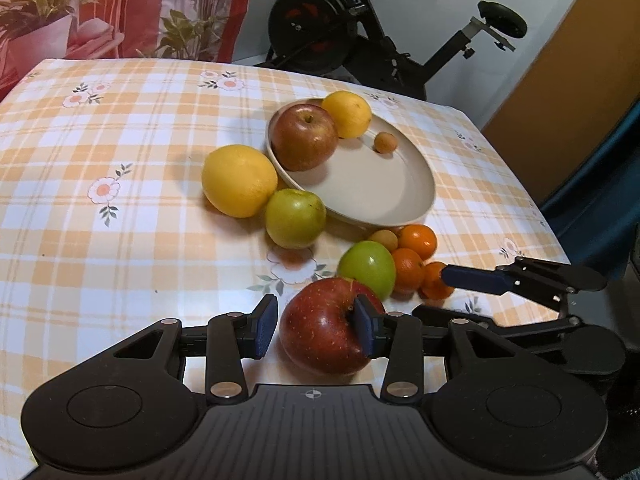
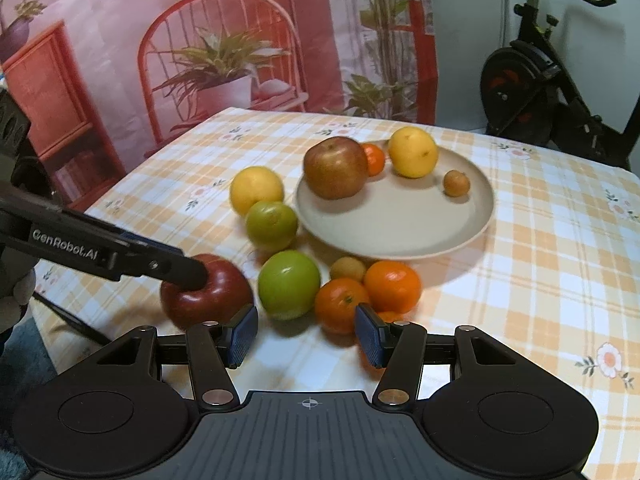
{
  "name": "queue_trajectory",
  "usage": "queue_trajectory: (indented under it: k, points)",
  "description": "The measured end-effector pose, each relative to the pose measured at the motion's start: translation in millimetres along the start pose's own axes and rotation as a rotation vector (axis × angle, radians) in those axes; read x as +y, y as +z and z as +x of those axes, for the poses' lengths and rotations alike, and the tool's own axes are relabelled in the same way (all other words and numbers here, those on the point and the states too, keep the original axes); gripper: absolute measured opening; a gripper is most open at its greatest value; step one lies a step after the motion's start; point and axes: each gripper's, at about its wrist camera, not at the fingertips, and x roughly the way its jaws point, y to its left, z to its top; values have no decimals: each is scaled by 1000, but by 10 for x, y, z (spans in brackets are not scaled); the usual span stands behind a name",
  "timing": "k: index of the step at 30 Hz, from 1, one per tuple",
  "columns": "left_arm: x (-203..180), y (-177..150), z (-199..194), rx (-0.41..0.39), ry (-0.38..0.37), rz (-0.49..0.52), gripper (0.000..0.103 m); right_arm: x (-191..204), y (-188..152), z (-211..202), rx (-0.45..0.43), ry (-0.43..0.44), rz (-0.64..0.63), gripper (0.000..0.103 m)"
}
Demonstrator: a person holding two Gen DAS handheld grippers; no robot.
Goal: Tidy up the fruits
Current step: 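Move the left gripper to the large red apple and close around it, then carry the red apple with the left gripper onto the plate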
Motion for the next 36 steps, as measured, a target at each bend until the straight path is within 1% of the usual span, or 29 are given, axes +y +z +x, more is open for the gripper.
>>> queue_trajectory:
  k: [5, 10, 19, 21, 28, 32, 36]
  points:
    - [-42, -55, -3, 6, -15, 26, 44, 142, -52, 32, 24, 25, -39, 50]
    - [8, -60, 5, 13, -33, -2, 46, 278, -63, 71, 48, 52, -89, 52]
    - [68, -64, 2, 23, -71, -13, 45, 487, -74, 167, 82, 104, -177, 53]
    - [98, -64, 4, 24, -80, -20, 45, 523, -67, 194, 85, 111, -196, 55]
    - [190, -59, 17, 35, -113, -53, 44, 548, -23, 259, 68, 152, -201, 56]
    - [224, -62, 16, 35, -122, -66, 44, 574, 6, 306, 66, 157, -206, 59]
    - [266, -66, 32, 37, -137, -91, 44, 573, 9, 344, 69, 160, -200, 59]
